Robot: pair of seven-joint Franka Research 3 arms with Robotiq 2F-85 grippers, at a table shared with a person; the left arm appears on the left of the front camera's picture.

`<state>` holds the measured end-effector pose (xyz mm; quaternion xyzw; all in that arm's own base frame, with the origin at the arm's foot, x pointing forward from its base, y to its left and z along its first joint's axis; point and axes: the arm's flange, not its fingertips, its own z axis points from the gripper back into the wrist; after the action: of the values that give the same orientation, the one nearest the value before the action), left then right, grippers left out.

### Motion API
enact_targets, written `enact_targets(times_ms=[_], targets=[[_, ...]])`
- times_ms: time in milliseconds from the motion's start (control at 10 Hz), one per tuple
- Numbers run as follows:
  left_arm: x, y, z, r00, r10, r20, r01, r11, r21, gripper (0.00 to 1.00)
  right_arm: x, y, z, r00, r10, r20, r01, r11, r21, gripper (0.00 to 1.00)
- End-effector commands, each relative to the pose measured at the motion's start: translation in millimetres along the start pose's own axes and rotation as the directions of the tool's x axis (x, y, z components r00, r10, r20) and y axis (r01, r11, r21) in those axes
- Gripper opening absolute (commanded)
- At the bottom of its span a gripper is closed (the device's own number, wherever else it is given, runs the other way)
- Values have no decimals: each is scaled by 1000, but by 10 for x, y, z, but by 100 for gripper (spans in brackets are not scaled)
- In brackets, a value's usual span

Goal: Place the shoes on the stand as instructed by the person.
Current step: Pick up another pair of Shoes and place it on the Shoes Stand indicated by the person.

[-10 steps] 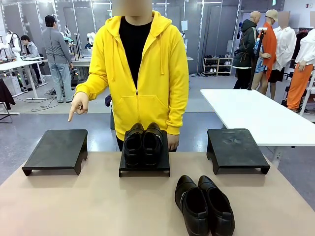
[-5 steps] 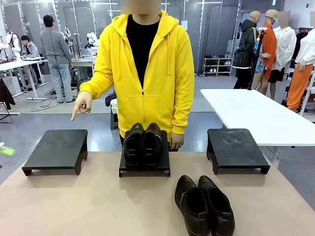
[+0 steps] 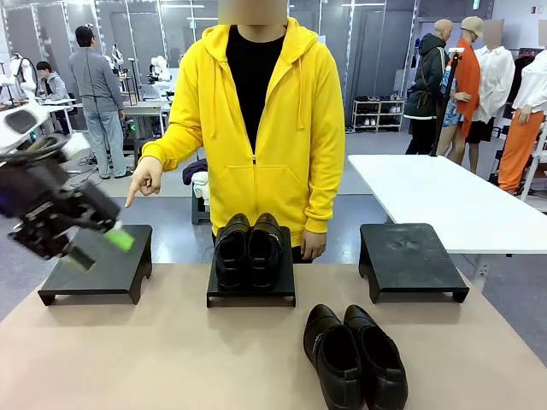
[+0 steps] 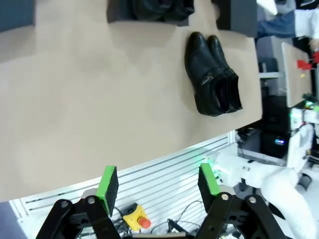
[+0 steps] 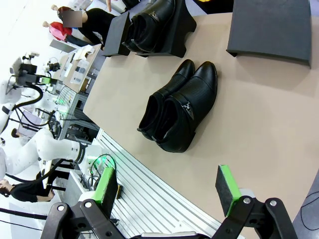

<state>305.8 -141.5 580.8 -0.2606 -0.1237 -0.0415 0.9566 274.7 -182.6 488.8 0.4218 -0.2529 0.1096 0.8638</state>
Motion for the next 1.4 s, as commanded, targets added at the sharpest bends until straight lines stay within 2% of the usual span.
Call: enact_targets(times_ms=[0,300,400,700,1000,1300], targets=[[327,-454,-122,999,-37,-13,38,998,54,82,-2,-4,8,1000,14,13,-14,1000,14,100],[379,-1191,-529,994,-71,-84,80,991,105,82,-2,-4,8,1000,14,13,-14,1000,14,100],[365,-1421,-686,993,-68,-98,77,993,90,82,-2,-4,8,1000,14,13,-14,1000,14,100],[215,-2124,-1320,987,-122,-108,137,979,150,82,-2,-4,8,1000,14,13,-14,1000,14,100],[213,-2570,-1800,988,-131,-85,142,981,134,82,-2,-4,8,1000,14,13,-14,1000,14,100],[169,-2785,-2207,990,-114,-81,130,961,244,82,-2,-4,8,1000,14,13,-14,1000,14,100]])
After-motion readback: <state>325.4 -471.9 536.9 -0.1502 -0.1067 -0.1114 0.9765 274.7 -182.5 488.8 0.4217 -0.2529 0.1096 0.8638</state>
